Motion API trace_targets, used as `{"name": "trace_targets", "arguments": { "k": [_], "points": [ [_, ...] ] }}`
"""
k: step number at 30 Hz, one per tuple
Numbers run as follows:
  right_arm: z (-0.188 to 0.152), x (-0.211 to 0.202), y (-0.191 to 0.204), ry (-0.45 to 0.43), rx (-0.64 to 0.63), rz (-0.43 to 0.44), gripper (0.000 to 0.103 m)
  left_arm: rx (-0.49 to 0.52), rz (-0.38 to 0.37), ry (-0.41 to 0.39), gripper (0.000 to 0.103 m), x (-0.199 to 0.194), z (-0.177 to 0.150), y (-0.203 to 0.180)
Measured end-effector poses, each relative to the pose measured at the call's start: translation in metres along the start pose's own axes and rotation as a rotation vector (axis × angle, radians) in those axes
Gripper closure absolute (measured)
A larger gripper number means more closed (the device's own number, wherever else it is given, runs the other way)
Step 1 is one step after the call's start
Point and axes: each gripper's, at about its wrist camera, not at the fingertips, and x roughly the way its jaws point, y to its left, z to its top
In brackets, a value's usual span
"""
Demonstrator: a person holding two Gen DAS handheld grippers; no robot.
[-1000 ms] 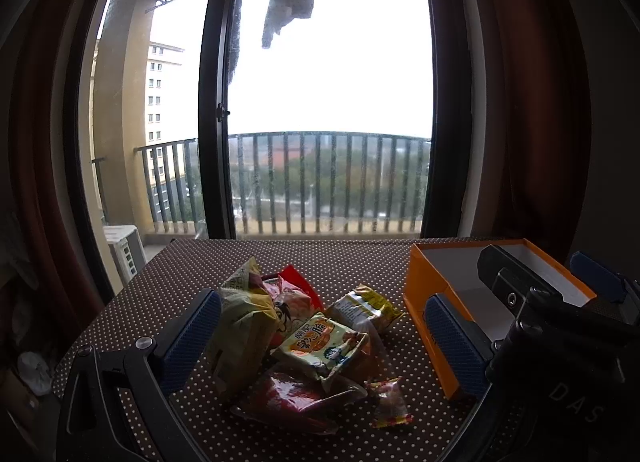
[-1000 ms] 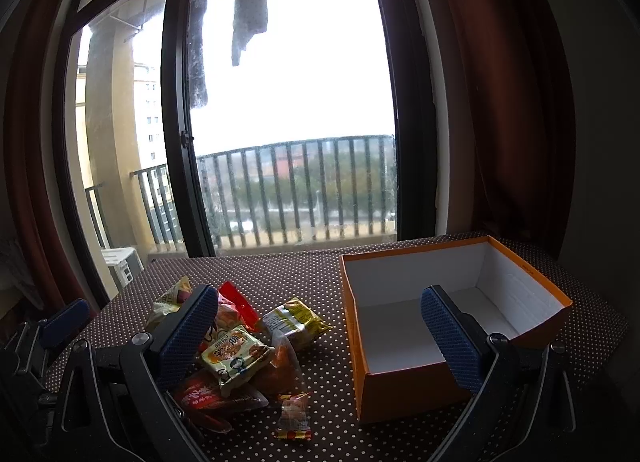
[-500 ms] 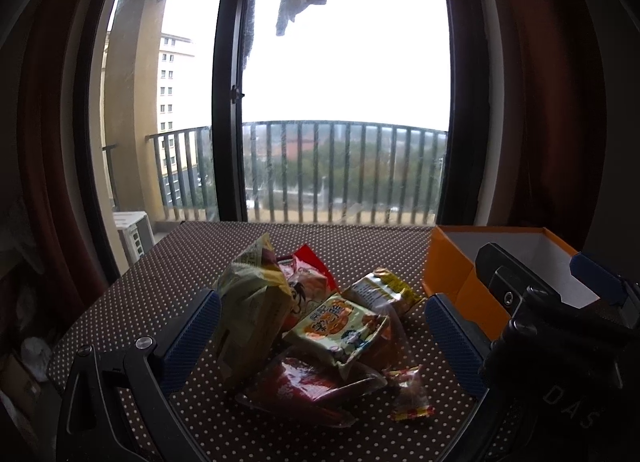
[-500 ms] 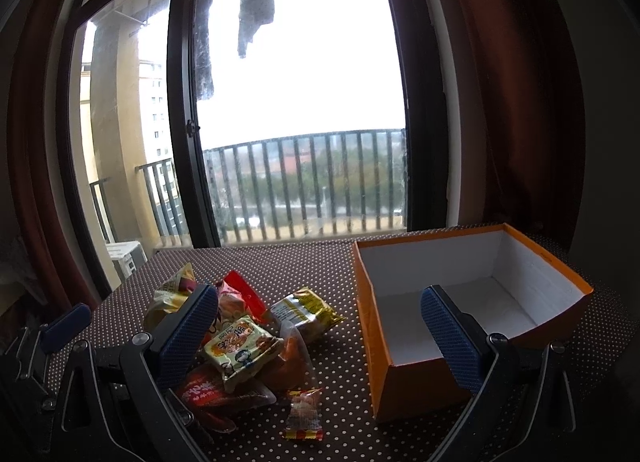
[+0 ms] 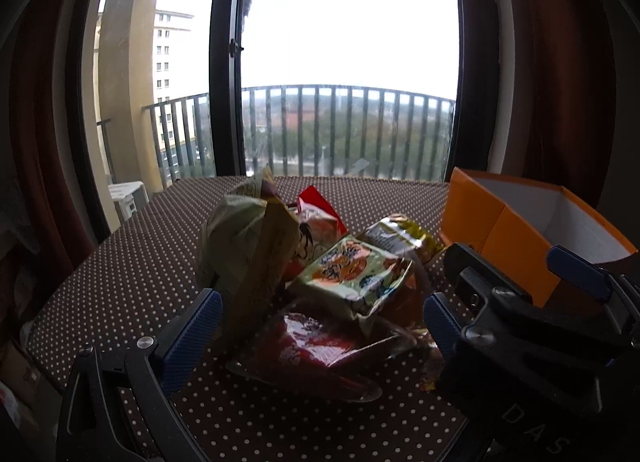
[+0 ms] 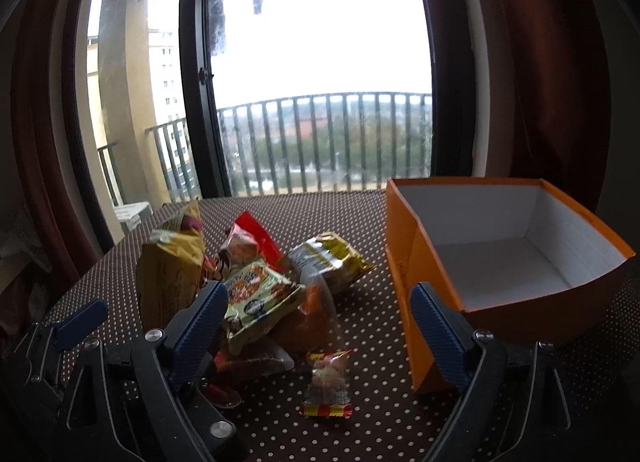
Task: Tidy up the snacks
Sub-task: 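Grasp the red sausage packet with the left tool while the right tool grasps a small candy packet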
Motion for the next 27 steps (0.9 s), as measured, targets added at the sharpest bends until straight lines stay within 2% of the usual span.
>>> {"name": "trace_targets", "arguments": {
  "k": [12, 19, 27],
  "points": [
    [-0.029, 0.041, 0.006, 0.141, 0.013, 0.003, 0.013, 0.016, -0.009, 0.128, 0.003, 0.027, -0.03, -0.004],
    [-0.045, 0.064, 0.003, 0.238, 0.022, 0.005, 0.026, 0.029, -0.014, 0.196, 0.004, 0.047, -0.045, -0.007],
    [-0.05, 0.07, -0.001, 0.242, 0.037, -0.001, 0.028, 0.059, 0.012, 0.196, 0.001, 0.056, -0.047, -0.008]
  ]
}}
